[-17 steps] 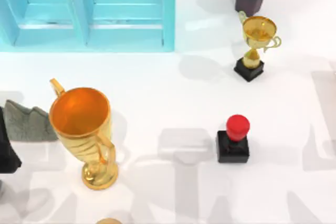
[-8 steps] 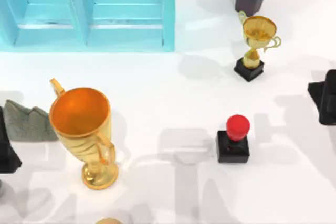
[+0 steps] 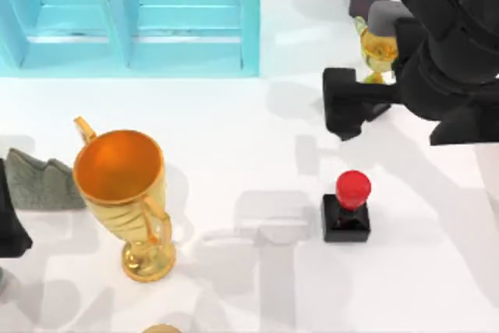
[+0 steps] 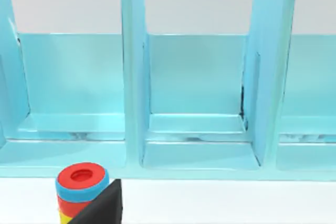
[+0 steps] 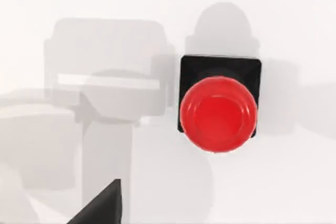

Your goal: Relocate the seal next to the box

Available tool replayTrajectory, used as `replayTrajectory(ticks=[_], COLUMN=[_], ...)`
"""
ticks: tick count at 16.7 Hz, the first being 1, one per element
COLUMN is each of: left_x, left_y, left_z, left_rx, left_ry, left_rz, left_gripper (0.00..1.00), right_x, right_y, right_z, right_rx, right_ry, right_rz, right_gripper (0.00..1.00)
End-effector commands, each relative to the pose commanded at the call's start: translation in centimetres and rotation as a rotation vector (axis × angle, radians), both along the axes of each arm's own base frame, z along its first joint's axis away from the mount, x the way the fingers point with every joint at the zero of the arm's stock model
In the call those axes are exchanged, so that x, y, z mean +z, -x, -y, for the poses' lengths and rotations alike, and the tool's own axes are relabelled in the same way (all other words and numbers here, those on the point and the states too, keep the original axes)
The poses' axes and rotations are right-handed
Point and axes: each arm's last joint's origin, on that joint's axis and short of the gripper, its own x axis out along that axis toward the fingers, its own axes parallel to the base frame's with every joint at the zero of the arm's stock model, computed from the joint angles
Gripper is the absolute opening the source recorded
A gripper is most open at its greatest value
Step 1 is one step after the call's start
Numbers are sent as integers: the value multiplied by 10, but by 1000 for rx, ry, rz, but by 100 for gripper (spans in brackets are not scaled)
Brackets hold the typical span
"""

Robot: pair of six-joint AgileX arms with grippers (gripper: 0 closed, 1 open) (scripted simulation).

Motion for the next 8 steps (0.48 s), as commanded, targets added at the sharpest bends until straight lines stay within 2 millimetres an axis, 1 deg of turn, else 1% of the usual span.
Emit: replayTrajectory(ticks=[2, 4, 6, 8], left_x=[0, 0, 0, 0], left_y=[0, 0, 0, 0], left_z=[0, 0, 0, 0], left_rx=[0, 0, 0, 0], left_ry=[0, 0, 0, 0], left_rz=[0, 0, 0, 0], left_gripper=[100, 100, 100, 100], right_x=[-12, -23, -31, -33], right_y=[-17, -30, -37, -39], right_z=[-19, -31, -37, -38], right_rx=[-10, -21, -28, -31], right_ry=[56, 99, 127, 136], right_rz=[-100, -172, -219, -233], right_gripper=[100, 100, 100, 100])
